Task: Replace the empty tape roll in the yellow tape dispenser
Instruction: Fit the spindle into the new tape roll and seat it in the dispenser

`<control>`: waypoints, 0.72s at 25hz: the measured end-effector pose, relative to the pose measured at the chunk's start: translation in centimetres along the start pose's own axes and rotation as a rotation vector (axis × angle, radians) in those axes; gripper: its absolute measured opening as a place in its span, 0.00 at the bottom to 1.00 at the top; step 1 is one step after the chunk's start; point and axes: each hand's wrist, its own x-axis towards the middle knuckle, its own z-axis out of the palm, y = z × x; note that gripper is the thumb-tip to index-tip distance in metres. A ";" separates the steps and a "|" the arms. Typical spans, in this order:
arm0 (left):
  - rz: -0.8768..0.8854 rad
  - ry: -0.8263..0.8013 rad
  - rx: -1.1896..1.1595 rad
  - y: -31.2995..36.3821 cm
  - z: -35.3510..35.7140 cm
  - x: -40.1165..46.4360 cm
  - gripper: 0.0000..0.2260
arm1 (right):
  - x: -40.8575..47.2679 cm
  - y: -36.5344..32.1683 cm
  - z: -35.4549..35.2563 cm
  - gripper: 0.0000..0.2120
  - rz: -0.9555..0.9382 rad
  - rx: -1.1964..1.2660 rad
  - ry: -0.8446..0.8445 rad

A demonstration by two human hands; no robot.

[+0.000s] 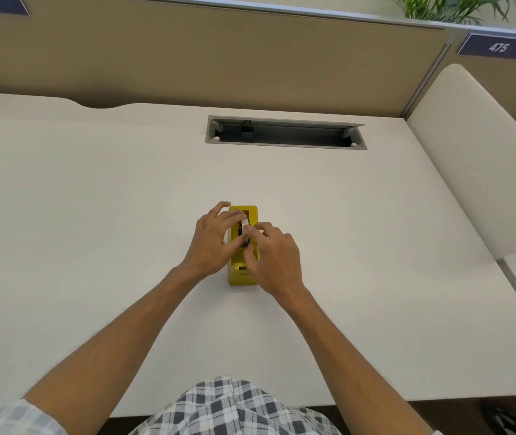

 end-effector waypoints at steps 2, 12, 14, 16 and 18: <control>0.010 0.013 0.001 -0.1 0.1 0.0 0.15 | 0.1 0.0 0.0 0.14 0.000 -0.005 -0.005; 0.020 0.066 0.018 0.1 0.3 -0.6 0.17 | 0.6 0.0 -0.1 0.16 0.006 -0.022 -0.032; 0.027 0.072 0.015 0.2 0.2 -0.6 0.17 | 0.9 -0.1 -0.2 0.12 -0.001 -0.037 -0.006; 0.031 0.072 0.015 0.2 0.2 -0.5 0.17 | 1.4 -0.1 -0.3 0.09 -0.006 -0.065 0.003; 0.035 0.069 0.029 0.2 0.1 -0.5 0.17 | 1.8 0.0 -0.3 0.09 -0.005 -0.081 -0.009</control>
